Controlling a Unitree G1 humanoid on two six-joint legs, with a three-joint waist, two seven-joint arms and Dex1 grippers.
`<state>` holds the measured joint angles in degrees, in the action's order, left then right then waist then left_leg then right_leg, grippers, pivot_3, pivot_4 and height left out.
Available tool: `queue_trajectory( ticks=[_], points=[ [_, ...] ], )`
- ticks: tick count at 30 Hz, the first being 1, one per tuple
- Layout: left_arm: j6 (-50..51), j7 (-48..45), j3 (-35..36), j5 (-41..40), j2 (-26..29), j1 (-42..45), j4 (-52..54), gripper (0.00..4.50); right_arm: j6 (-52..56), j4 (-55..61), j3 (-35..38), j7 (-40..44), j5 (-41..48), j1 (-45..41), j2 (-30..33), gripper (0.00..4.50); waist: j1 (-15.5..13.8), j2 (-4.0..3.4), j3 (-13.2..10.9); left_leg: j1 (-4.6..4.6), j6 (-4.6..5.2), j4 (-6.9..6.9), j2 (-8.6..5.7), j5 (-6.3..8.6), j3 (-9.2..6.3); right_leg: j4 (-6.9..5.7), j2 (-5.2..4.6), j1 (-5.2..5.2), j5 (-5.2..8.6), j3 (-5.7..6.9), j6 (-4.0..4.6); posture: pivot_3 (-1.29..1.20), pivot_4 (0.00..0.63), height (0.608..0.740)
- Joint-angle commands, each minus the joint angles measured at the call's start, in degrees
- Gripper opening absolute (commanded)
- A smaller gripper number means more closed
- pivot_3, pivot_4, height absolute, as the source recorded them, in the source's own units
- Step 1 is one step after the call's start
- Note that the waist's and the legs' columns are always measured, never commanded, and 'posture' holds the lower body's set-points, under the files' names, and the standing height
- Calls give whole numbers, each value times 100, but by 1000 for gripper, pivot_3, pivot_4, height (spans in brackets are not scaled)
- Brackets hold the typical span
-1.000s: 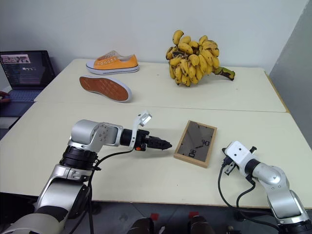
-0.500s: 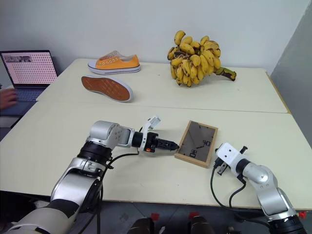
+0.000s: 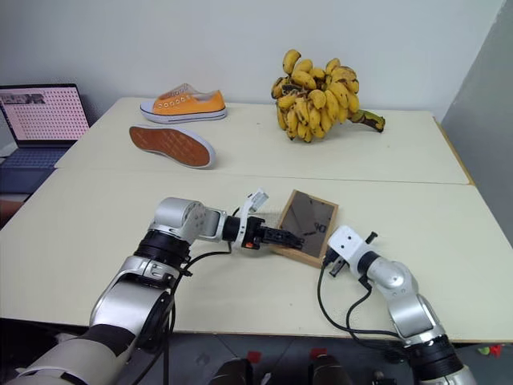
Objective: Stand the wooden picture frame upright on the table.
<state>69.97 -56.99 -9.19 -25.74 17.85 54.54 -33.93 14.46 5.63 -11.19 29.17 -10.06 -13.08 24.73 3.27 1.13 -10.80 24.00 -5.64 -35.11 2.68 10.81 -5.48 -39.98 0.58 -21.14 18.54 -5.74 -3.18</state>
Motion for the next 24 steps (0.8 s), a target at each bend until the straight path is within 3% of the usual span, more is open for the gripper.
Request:
queue_trajectory(
  ticks=[1,14,18,24],
  points=[
    [21,-53,141,-103,-81,187,-34,3951,-26,-21,-24,-88,-19,-218,-111,0,1,0,0,0,0,0,0,0,0,0,0,-1,0,0,0,0,150,740],
    [167,5,671,-294,-127,349,-217,3951,-235,-72,204,-16,39,164,283,0,-9,0,0,2,0,1,-1,0,0,2,0,-2,3,1,-5,0,150,740],
    [202,-8,793,-365,-154,353,-182,3356,-250,-83,237,-14,65,165,321,0,-10,0,0,2,0,1,-2,0,-1,1,-1,-1,5,2,-9,0,150,740],
    [286,-11,844,-427,-174,361,-132,2068,-213,-95,205,-42,60,84,271,0,-9,0,0,2,0,1,-1,0,-1,1,-1,-1,4,1,-8,0,150,740]
  ],
)
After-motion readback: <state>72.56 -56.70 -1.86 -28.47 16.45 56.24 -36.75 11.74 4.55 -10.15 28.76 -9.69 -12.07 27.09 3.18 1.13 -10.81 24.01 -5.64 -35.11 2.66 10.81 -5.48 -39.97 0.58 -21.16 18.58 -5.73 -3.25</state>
